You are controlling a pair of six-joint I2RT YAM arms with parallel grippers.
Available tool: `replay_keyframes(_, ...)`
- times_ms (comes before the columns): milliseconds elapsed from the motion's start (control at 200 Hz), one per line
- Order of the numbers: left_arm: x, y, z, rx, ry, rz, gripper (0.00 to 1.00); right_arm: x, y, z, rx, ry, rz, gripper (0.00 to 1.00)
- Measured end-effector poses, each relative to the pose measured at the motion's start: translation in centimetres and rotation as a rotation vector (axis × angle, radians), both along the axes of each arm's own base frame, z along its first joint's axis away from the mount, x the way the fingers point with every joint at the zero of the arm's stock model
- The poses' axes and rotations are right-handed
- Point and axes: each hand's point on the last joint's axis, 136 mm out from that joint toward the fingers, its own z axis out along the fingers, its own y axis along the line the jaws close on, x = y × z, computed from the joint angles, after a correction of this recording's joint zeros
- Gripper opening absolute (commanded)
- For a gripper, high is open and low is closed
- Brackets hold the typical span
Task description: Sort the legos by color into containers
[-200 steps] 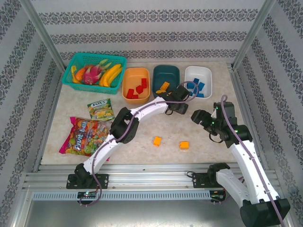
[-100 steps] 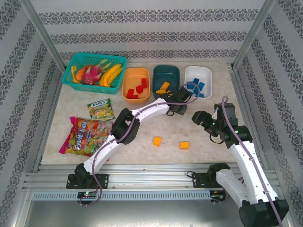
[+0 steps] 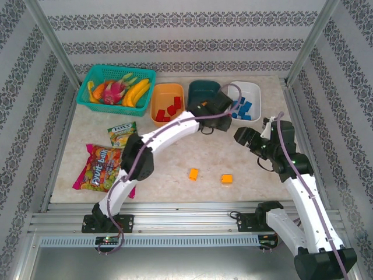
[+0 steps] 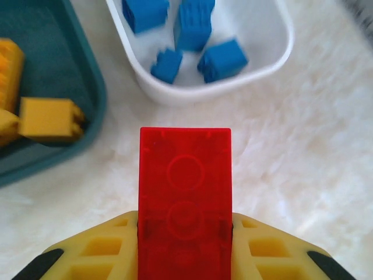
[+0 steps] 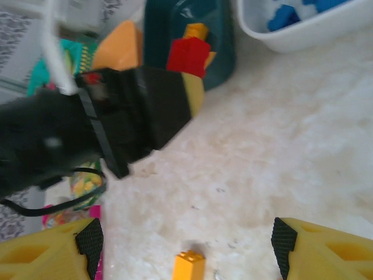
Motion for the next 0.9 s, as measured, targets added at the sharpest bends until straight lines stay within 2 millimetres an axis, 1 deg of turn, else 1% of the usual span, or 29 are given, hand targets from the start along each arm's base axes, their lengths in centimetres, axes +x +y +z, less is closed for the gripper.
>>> replay_keyframes(65,1.1,1.9,2.4,-0.032,-0.018,0.040,0.22,0.6,0.9,0.4,0.017,-0.020,0.039,0.78)
replay_keyframes(100,1.9,3.1,3.3,-0.043,-0.026,0.067,0.22,0.9,1.6,0.4,0.022,-0.020,0.063,0.78)
replay_keyframes(145,3.2,4.8,3.9,-0.049,-0.030,0.104,0.22,1.3,2.4,0.4,0.025,-0.015,0.095,0.78)
replay_keyframes(215,5.1,7.5,3.8,-0.047,-0.025,0.165,0.22,2.2,3.8,0.4,0.018,-0.005,0.147,0.78)
replay_keyframes(335,8.2,12.4,2.8,-0.026,-0.004,0.268,0.23,4.1,6.1,0.6,0.011,0.008,0.211,0.78)
replay_keyframes(395,9.5,14.3,2.3,-0.023,0.003,0.309,0.23,5.1,7.2,0.8,0.010,0.007,0.237,0.78)
replay_keyframes(515,11.7,18.1,0.6,-0.005,0.025,0.386,0.23,6.7,9.7,1.0,0.012,-0.020,0.287,0.80)
replay_keyframes(585,12.8,19.7,-1.1,0.011,0.046,0.420,0.23,7.4,10.9,1.0,0.020,-0.044,0.304,0.80)
replay_keyframes(645,13.7,20.8,-2.9,0.028,0.068,0.443,0.23,8.3,11.8,1.0,0.036,-0.065,0.310,0.80)
replay_keyframes(699,14.5,21.4,-4.4,0.038,0.083,0.457,0.23,9.2,12.6,0.9,0.056,-0.083,0.310,0.81)
replay_keyframes(789,15.5,22.1,-6.7,0.054,0.103,0.476,0.23,10.7,13.2,0.8,0.083,-0.107,0.294,0.81)
replay_keyframes(854,15.8,22.5,-7.9,0.067,0.117,0.485,0.23,11.8,13.5,0.7,0.101,-0.124,0.276,0.81)
replay_keyframes(899,15.9,22.7,-8.5,0.073,0.122,0.489,0.23,12.5,13.7,0.6,0.112,-0.135,0.262,0.82)
